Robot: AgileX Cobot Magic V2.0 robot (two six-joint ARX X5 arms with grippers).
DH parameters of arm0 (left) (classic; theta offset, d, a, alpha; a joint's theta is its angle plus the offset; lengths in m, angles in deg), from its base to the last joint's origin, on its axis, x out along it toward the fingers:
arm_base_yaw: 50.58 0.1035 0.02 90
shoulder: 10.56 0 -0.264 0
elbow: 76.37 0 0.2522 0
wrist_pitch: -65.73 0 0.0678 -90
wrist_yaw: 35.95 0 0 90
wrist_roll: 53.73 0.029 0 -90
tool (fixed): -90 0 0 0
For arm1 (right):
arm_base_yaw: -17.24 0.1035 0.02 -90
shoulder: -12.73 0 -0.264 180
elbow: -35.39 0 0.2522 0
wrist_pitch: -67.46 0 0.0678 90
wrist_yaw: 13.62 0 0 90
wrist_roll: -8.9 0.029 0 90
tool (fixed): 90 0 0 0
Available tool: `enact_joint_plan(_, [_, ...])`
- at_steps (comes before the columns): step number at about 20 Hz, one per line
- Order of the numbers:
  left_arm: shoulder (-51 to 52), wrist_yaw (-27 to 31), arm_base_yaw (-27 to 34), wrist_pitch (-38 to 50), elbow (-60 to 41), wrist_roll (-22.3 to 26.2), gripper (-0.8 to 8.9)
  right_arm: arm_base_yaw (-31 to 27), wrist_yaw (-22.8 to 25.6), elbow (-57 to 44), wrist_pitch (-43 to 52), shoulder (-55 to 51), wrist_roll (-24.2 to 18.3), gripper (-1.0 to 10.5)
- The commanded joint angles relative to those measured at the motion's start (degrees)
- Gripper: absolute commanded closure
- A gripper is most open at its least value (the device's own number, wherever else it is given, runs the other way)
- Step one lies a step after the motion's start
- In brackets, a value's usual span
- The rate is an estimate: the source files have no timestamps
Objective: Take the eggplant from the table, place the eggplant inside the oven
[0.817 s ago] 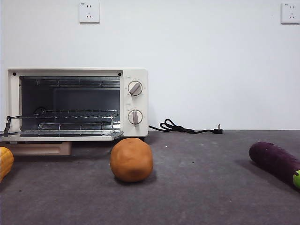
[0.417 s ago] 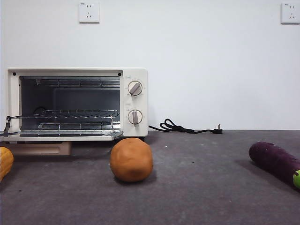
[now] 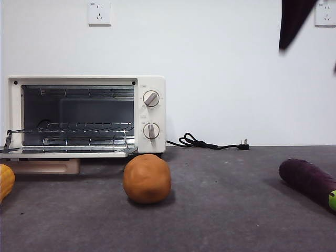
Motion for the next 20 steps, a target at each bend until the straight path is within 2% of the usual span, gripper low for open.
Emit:
enact_joint_plan(1, [0.2, -0.35, 0.17, 0.26, -0.09, -0.87, 8.19, 0.07, 0.7, -5.03, 2.78, 3.74, 1.62, 4.4])
enact_joint_plan(4, [0.2, -0.35, 0.17, 0.26, -0.09, -0.9, 8.19, 0.09, 0.92, -9.05, 6.69, 8.57, 2.78, 4.4])
enact_joint_plan(7, [0.2, -0.35, 0.17, 0.24, -0.09, -1.03, 8.19, 0.0, 3.41, -12.11, 9.88, 11.74, 3.32, 4.4])
enact_joint_plan(15, [0.2, -0.39, 0.13, 0.28, -0.09, -1.07, 8.19, 0.02, 4.35, -18.34, 17.94, 13.7, 6.34, 4.5])
enact_joint_plan(18, [0.2, -0.72, 0.13, 0.22, -0.09, -1.07, 8.19, 0.02, 6.47, -18.6, 19.21, 13.79, 6.75, 6.1])
enact_joint_plan(20, [0.2, -3.06, 0.13, 0.2, -0.09, -1.07, 8.19, 0.02, 7.87, -18.6, 20.17, 13.94, 7.13, 6.1])
